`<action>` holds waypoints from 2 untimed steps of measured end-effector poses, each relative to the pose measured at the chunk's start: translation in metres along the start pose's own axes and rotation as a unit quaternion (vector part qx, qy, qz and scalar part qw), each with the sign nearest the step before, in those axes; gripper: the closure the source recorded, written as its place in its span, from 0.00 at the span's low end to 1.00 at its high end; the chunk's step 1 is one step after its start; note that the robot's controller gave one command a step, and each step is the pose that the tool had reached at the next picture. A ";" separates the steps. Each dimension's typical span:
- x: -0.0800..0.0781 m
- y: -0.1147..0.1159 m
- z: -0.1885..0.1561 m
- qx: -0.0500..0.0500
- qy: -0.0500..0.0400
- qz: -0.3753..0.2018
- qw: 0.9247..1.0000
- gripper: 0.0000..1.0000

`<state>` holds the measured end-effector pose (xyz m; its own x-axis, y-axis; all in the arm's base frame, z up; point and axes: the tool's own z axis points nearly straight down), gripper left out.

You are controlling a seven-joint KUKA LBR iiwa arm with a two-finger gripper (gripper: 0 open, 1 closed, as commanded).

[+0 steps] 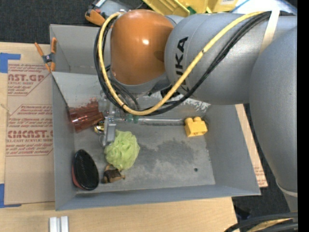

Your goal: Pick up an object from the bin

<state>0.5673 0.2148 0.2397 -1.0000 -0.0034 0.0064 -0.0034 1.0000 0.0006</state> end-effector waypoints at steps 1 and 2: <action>-0.002 -0.001 -0.005 -0.001 -0.004 0.001 1.000 0.00; 0.054 -0.029 0.127 0.000 -0.004 -0.146 0.989 0.00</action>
Offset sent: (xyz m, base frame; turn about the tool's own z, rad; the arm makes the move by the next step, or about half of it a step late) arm -0.0730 -0.0387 -0.1697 -0.3857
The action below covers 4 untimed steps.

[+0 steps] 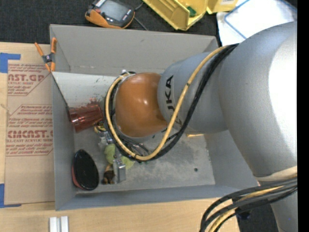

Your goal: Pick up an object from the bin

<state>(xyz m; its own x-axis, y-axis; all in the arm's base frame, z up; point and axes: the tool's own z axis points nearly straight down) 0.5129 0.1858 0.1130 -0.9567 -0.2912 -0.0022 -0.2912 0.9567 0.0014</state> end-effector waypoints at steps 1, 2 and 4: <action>0.031 -0.020 -0.049 0.000 -0.005 -0.022 1.000 0.00; 0.013 -0.035 -0.004 -0.001 0.001 -0.180 0.984 0.00; 0.016 -0.035 0.043 -0.002 0.000 -0.364 0.931 1.00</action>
Offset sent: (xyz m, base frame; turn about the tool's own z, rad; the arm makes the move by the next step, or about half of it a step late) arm -0.0020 -0.0386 0.0047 -0.3627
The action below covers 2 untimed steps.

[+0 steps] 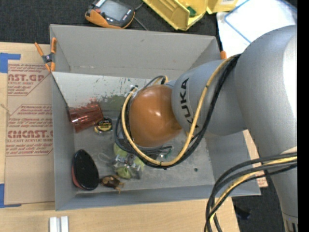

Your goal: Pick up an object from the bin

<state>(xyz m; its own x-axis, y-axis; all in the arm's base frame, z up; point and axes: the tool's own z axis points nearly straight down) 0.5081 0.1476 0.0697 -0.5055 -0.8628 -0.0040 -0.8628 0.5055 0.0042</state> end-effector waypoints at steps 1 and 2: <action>0.000 0.000 0.000 0.000 0.000 0.000 1.000 1.00; 0.000 0.001 -0.021 -0.001 0.001 0.000 1.000 1.00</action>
Offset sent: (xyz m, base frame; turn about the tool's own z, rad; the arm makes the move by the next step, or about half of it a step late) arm 0.0000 0.0000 0.0324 0.0000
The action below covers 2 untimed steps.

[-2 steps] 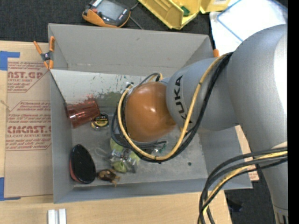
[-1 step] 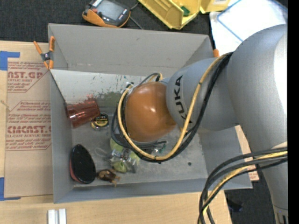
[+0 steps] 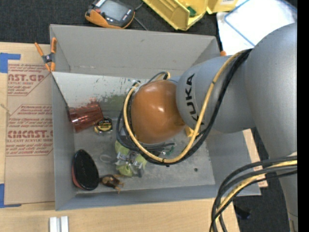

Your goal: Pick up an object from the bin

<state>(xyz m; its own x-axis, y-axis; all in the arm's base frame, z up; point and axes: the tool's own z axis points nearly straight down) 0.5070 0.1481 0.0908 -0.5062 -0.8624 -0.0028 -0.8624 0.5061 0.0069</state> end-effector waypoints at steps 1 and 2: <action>0.001 0.002 -0.035 -0.003 0.002 0.000 1.000 1.00; -0.001 0.001 -0.068 -0.001 0.000 0.001 1.000 1.00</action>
Offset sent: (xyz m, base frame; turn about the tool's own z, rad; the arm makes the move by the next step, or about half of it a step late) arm -0.0020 0.0000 0.0797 -0.0001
